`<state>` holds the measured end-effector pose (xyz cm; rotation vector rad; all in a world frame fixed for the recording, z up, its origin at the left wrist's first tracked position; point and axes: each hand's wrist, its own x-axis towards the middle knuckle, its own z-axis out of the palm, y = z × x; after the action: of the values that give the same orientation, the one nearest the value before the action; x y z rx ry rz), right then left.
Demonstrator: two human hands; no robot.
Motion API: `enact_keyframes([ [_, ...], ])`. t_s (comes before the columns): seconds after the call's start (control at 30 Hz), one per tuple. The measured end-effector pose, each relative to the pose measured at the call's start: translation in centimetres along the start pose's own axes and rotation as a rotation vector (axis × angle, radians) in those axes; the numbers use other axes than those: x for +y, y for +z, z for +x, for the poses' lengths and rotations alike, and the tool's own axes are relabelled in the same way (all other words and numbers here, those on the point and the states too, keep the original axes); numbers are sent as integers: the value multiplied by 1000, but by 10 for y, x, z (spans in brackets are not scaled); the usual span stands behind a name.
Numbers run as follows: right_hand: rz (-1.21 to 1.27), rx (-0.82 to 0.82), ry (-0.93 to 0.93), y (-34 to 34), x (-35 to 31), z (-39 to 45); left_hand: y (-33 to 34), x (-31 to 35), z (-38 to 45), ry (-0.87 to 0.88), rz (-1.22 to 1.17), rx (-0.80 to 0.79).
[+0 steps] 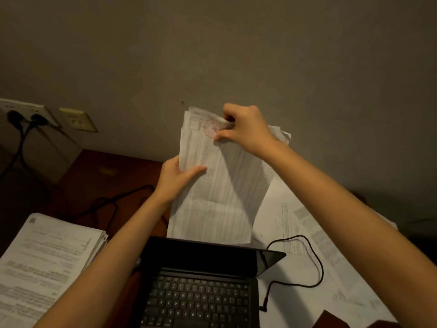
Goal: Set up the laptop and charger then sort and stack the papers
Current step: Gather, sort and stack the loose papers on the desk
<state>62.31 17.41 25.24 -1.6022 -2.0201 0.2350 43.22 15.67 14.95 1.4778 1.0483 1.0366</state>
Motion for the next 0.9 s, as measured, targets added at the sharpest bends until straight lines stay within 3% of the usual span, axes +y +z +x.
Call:
enact_keyframes([
  [0.1, 27, -9, 48, 5, 6, -6, 0, -7, -2, -10, 28, 42],
  [0.17, -41, 123, 76, 7, 20, -12, -2, -6, 0, -2, 17, 126],
  [0.23, 115, 255, 268, 11, 37, -24, -5, -4, 4, 2, -71, 190],
  [0.27, 310, 241, 406, 14, 44, -33, -8, -2, 7, -1, -133, 211],
  [0.33, 687, 61, 625, 24, 56, -51, -12, 2, 14, 1, -207, 226],
  [0.4, 775, -128, 647, 35, 66, -65, -12, 7, 20, 16, -221, 206],
  [0.43, 757, -128, 632, 38, 67, -69, -11, 10, 23, 25, -219, 189],
  [0.57, 802, 178, 659, 32, 70, -70, -16, 11, 30, 22, -200, 174],
  [0.73, 929, 459, 579, 15, 59, -61, -10, -4, 26, -283, -337, 232],
  [0.8, 974, 533, 547, 11, 51, -56, -3, -4, 21, -432, -553, 256],
  [0.9, 1005, 596, 490, 9, 40, -55, 6, 3, 22, -522, -910, 327],
])
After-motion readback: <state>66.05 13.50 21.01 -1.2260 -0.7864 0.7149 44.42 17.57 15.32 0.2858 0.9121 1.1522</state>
